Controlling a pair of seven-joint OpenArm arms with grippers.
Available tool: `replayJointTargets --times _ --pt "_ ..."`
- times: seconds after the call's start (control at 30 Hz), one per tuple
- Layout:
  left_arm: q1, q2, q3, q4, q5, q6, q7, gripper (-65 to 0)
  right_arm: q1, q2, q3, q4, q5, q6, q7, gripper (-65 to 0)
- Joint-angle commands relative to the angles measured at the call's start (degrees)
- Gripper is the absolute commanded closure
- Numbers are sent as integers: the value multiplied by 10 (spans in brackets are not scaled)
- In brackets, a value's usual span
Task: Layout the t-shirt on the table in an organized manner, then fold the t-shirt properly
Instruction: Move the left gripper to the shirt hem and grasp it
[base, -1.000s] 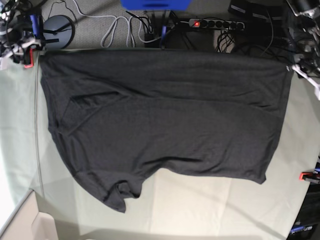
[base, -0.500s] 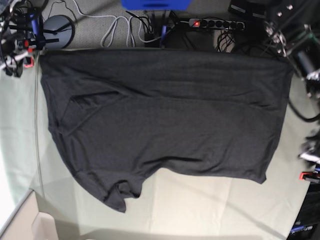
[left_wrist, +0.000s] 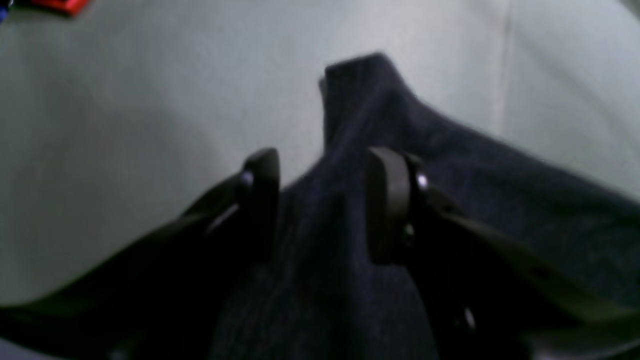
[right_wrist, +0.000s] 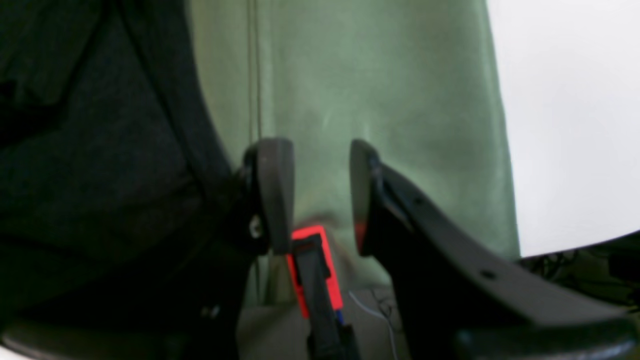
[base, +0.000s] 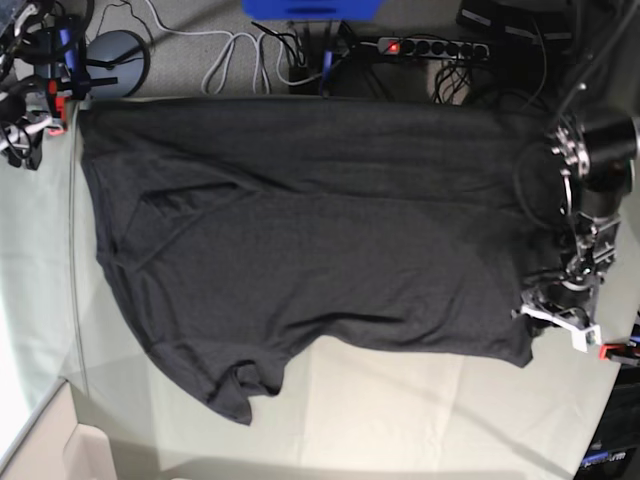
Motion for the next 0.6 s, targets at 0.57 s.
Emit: replayJointTargets --times 0.57 --pt "19 -14 52 -28 -10 -1 -51 -276 91 16 3 14 -49 -2 12 -200"
